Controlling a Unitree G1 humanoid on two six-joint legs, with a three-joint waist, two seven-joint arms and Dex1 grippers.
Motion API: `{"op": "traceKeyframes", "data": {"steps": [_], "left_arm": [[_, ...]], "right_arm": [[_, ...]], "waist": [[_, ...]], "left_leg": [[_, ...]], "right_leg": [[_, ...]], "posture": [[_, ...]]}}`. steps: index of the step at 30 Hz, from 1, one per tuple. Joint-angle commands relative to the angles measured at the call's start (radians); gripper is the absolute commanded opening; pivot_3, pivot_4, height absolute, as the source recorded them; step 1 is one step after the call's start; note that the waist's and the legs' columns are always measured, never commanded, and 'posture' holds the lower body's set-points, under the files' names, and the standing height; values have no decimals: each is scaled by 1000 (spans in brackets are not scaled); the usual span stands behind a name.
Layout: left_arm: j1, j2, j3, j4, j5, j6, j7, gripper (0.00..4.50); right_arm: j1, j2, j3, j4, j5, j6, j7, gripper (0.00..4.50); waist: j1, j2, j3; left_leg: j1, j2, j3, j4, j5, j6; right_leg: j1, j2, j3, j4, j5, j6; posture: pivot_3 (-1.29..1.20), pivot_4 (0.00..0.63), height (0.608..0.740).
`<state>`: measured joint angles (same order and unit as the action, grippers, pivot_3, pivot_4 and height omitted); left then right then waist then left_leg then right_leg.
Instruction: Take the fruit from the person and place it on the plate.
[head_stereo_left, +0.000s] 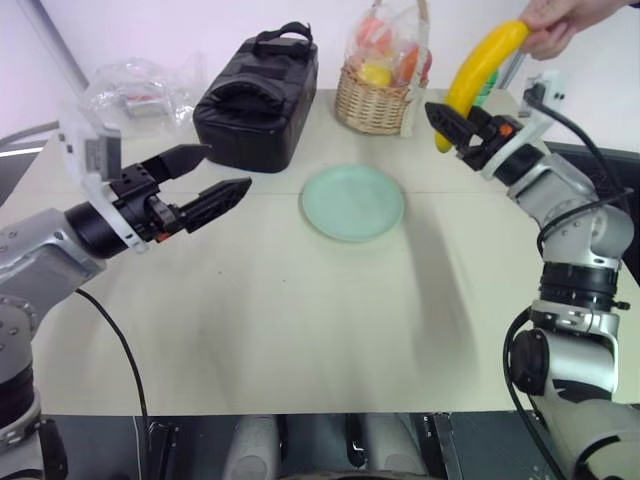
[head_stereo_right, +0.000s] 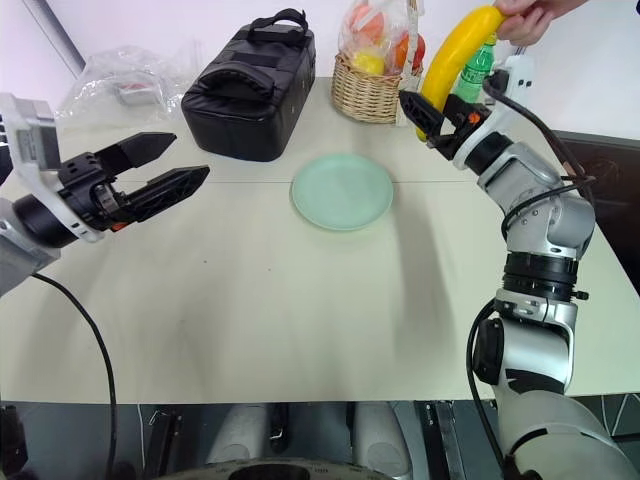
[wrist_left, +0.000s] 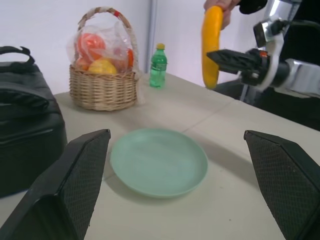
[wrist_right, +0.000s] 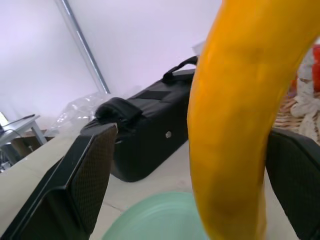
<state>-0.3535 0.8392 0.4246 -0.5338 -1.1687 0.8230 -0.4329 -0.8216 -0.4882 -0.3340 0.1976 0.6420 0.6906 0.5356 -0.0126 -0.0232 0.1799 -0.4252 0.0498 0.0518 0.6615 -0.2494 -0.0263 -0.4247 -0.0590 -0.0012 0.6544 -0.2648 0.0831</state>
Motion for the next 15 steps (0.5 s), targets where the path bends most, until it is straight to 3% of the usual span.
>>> {"op": "traceKeyframes", "data": {"steps": [1, 3, 6, 11, 15], "left_arm": [[-24, 1, 13, -20, -3, -29, -2, 4481], [-30, 3, 8, -13, 4, -34, -5, 4481], [-28, 5, 11, -13, 5, -35, -5, 4500], [-10, 4, 23, -27, 2, -35, 8, 4500], [-3, 6, 27, -31, 1, -35, 13, 4500]], "right_arm": [[-58, -1, -5, -8, 6, -21, -2, 4500], [-79, 0, 5, 24, -10, -39, 3, 4500], [-98, -2, 6, 71, -26, -55, -4, 3683], [-106, 6, 4, 85, -25, -67, 7, 1249], [-116, 7, 11, 82, -19, -55, 17, 1140]], "waist": [[-2, 0, 0], [-4, 0, 0], [-3, 0, 0], [0, 0, 0], [-1, 0, 0]], "left_leg": [[0, 0, 0, 0, 0, 0], [0, 0, 0, 0, 0, 0], [0, 0, 0, 0, 0, 0], [0, 0, 0, 0, 0, 0], [0, 0, 0, 0, 0, 0]], "right_leg": [[0, 0, 0, 0, 0, 0], [0, 1, 0, 0, 0, 0], [0, 1, 0, 0, 0, 0], [0, 1, 0, 0, 0, 0], [0, 1, 0, 0, 0, 0]], "posture": [[0, 150, 740], [0, 150, 740], [0, 150, 740], [0, 150, 740], [0, 150, 740]]}}
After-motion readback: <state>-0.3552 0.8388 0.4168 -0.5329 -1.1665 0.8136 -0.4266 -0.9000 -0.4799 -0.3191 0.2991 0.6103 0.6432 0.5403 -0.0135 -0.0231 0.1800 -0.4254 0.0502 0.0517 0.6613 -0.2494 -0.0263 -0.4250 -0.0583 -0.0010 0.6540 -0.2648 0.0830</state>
